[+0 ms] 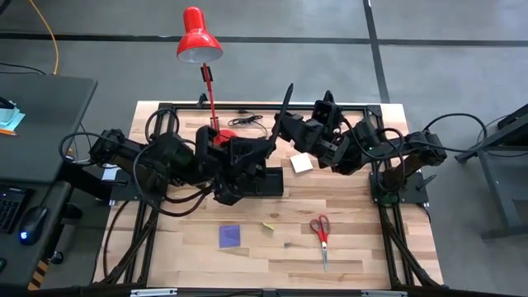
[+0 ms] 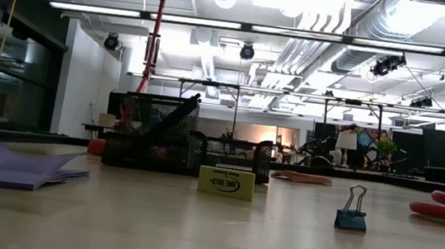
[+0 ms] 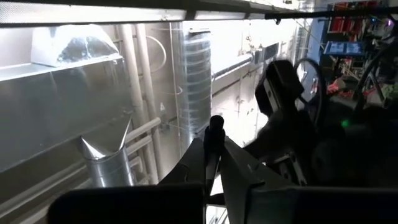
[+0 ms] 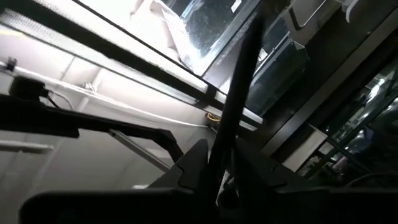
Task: Pick and place office supplies into organizer
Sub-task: Put the right pen into the desk organizer
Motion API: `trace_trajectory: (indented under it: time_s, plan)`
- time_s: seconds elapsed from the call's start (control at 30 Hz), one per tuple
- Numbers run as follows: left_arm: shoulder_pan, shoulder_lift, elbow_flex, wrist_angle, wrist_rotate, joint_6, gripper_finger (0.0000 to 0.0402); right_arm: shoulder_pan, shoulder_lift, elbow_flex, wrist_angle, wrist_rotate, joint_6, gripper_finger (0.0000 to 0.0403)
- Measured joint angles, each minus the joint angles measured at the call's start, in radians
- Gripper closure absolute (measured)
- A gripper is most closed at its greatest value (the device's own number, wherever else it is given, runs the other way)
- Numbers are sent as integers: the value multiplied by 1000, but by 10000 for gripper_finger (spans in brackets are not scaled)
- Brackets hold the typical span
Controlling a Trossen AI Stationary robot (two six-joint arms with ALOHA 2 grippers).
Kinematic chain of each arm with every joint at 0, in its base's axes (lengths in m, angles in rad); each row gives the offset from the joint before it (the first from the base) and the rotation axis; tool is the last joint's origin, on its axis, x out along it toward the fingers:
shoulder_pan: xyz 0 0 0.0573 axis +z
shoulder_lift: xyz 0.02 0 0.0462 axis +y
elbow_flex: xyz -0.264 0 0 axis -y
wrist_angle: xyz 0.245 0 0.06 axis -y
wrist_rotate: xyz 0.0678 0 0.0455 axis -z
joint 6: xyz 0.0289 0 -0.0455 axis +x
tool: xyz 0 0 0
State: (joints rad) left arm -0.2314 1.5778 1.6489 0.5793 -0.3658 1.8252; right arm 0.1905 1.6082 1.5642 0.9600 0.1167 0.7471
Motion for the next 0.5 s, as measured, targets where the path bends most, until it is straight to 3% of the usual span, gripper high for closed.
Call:
trace_trajectory:
  time_s: [0.3,0.5]
  plan:
    - [2,1,0,30,-59,7,401,0,-2,0,13,9,-8,233]
    - [2,-4,1,80,-119,46,401,-16,-25,-2,-76,22,-48,215]
